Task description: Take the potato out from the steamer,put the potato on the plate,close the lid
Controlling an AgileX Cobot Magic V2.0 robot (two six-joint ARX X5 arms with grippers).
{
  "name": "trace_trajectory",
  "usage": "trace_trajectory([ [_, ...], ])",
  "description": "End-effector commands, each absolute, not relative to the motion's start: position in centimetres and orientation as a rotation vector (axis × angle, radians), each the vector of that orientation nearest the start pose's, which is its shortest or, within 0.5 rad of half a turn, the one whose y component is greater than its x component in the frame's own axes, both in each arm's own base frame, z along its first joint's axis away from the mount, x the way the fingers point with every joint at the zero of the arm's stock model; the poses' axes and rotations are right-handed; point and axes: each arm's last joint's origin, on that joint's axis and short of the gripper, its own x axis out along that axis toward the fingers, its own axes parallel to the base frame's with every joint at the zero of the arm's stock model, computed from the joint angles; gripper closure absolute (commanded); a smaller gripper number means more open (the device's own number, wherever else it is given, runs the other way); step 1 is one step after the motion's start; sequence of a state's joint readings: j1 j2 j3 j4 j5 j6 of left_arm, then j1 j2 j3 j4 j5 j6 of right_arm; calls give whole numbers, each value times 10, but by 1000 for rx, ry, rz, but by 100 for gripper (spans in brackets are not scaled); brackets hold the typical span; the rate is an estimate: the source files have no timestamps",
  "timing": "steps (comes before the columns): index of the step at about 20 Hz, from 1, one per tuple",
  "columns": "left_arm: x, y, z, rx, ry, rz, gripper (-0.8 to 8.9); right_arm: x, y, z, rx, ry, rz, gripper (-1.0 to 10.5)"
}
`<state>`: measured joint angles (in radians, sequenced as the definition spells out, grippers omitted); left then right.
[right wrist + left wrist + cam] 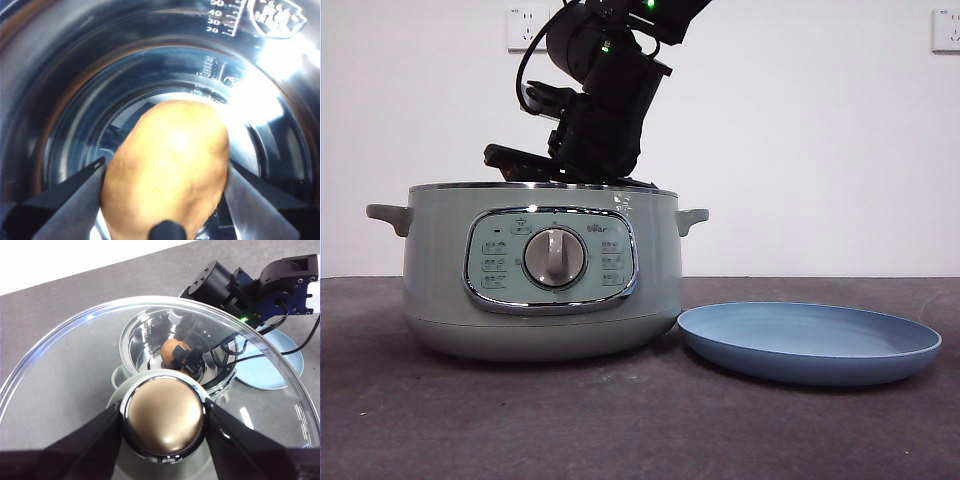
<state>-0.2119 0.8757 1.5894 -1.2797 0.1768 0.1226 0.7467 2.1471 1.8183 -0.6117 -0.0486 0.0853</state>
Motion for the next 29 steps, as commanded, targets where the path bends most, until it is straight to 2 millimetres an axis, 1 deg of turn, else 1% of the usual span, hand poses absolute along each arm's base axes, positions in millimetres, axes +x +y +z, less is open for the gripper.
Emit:
trace_trajectory([
  [1,71,-20,468,126,479,-416,822,338,317,259,-243,851,716,959],
  [3,73,-21,468,126,476,-417,822,327,307,290,-231,793,728,959],
  [5,76,-22,469,125,474,-418,822,314,291,323,-232,752,730,959],
  [7,77,-22,469,128,470,-423,822,298,269,353,-261,721,687,959],
  [9,84,-23,469,128,468,-424,822,281,245,379,-295,704,647,960],
  [11,86,-25,470,122,463,-456,822,267,221,399,-302,706,613,960],
  [13,93,-27,469,119,470,-476,822,259,197,410,-298,736,574,960],
  [14,95,-27,469,122,472,-477,822,258,185,411,-300,756,550,961],
  [16,101,-29,468,122,481,-480,822,257,166,405,-300,803,505,961],
  [18,104,-30,469,121,478,-502,822,259,147,388,-284,844,457,961],
  [20,108,-31,469,121,470,-504,822,261,132,359,-251,876,437,961],
  [23,112,-32,468,121,482,-506,822,267,117,303,-172,936,444,960],
  [25,115,-32,468,121,487,-507,822,269,112,267,-151,954,452,960],
  [27,116,-33,467,121,490,-507,822,268,112,238,-127,953,451,960],
  [29,116,-33,467,121,490,-507,822,270,113,216,-126,961,449,960],
])
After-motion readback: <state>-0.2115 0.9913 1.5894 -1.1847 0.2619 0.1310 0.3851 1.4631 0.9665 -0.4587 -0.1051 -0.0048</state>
